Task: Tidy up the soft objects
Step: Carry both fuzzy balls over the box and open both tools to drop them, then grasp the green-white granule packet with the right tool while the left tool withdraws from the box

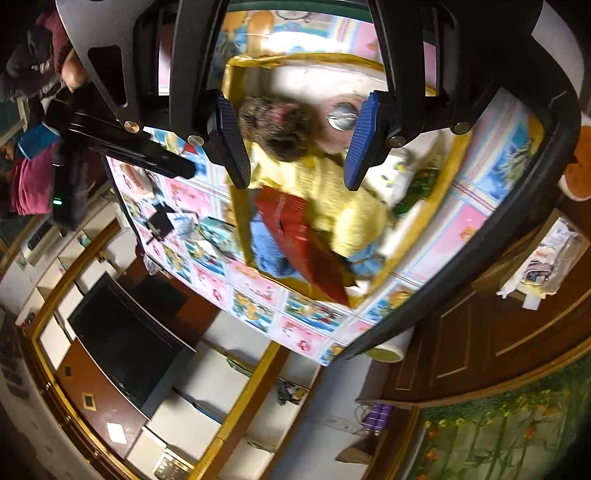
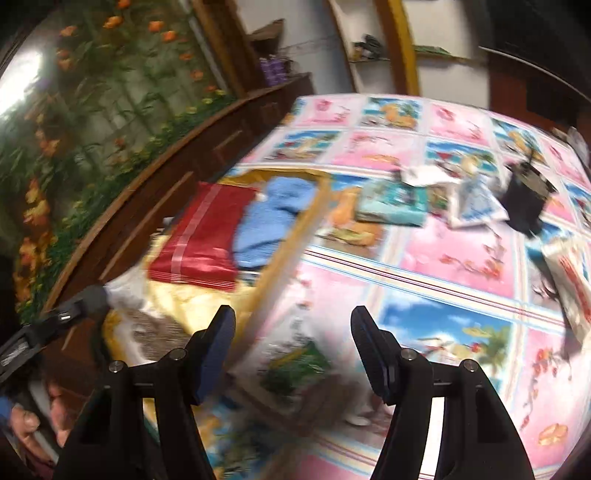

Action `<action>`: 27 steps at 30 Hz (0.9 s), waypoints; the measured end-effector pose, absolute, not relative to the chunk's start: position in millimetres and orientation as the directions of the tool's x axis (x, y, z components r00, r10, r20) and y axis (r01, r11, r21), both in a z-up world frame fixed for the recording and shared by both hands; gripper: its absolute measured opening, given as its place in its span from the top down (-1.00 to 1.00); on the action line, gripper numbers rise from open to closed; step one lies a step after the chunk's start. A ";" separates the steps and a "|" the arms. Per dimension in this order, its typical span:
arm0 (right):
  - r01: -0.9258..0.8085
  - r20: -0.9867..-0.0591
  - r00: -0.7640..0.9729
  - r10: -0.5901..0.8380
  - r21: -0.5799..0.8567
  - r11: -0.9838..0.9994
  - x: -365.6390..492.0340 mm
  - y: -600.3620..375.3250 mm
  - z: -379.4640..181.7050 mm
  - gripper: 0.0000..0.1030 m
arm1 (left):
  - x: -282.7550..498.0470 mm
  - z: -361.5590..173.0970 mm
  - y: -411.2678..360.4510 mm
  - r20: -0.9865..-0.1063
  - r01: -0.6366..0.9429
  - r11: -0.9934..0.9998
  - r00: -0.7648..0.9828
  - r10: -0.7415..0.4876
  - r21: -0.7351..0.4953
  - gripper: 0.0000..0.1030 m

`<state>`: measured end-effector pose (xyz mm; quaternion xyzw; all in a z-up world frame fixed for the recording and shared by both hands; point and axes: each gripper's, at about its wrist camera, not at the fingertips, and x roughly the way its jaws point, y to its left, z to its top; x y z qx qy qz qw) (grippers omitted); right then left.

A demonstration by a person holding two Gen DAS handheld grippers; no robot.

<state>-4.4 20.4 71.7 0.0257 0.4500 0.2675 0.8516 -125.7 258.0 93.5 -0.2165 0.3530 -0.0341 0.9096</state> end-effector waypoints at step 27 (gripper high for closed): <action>-0.426 -0.863 0.424 0.274 0.077 0.901 -29.0 -22.4 35.7 0.27 | -123.2 91.3 187.1 -0.677 0.076 0.949 0.683 -0.273 -0.306 -0.02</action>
